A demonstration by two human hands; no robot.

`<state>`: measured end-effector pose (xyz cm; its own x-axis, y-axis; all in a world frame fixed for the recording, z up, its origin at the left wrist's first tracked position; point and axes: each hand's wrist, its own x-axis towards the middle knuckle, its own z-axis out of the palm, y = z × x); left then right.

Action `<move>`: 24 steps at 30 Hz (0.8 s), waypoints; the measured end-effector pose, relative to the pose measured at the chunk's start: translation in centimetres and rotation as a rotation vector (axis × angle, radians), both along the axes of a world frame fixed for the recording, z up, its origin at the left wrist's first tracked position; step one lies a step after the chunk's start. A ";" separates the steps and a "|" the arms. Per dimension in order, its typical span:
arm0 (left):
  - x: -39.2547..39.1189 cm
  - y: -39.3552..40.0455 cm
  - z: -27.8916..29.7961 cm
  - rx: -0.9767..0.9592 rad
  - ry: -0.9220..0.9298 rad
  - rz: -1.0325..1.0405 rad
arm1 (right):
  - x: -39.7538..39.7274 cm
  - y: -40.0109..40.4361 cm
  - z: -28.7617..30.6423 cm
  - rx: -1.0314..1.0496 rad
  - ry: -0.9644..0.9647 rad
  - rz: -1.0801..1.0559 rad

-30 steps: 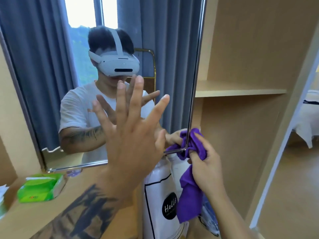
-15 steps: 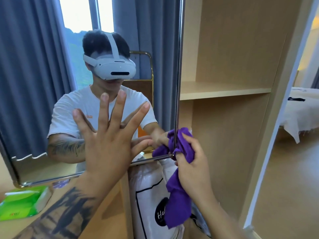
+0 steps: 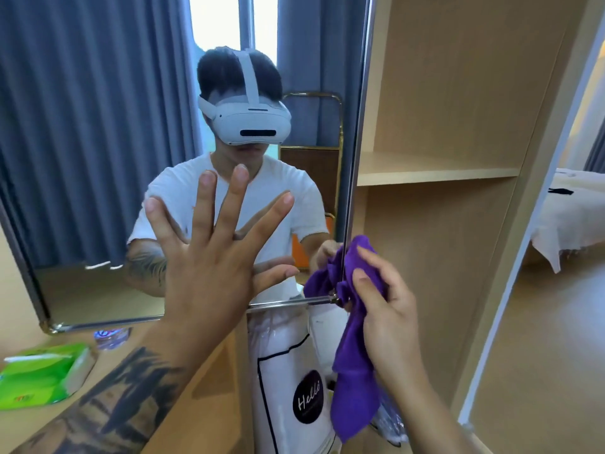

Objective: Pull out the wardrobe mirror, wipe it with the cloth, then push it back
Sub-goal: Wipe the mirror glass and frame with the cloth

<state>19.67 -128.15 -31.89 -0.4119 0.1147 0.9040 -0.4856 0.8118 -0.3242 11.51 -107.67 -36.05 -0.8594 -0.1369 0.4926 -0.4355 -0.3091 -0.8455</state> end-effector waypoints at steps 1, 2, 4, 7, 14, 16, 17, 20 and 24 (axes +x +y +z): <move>0.0 -0.1 0.0 0.000 0.000 -0.014 | -0.1 0.1 0.8 -0.002 0.050 -0.022; 0.0 -0.2 0.1 0.000 0.002 -0.025 | -0.1 0.2 1.8 -0.013 0.099 -0.035; 0.0 -0.4 0.1 0.001 0.003 -0.049 | -0.1 0.1 3.5 -0.043 0.168 -0.052; 0.0 -0.8 0.1 0.008 -0.002 -0.100 | 0.2 0.1 3.0 -0.020 0.094 -0.058; -0.1 -1.0 0.1 0.014 -0.002 -0.134 | 1.3 0.3 0.4 0.118 0.113 -0.085; 0.0 -1.1 0.0 0.015 -0.002 -0.138 | 0.9 0.1 3.1 0.082 0.187 -0.116; 0.0 -1.1 0.0 0.015 -0.001 -0.142 | 0.5 0.0 4.6 0.057 0.218 -0.124; 0.0 -1.3 0.0 0.016 -0.004 -0.173 | 0.1 -0.3 6.9 0.029 0.286 -0.157; -0.3 -1.9 -0.2 0.003 0.006 -0.183 | 2.0 -0.2 1.3 0.088 0.265 -0.155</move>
<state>19.41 -130.03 -32.06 -0.3793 0.1851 0.9066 -0.3311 0.8877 -0.3198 13.51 -107.87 -34.73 -0.7170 -0.0664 0.6939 -0.6800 -0.1524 -0.7172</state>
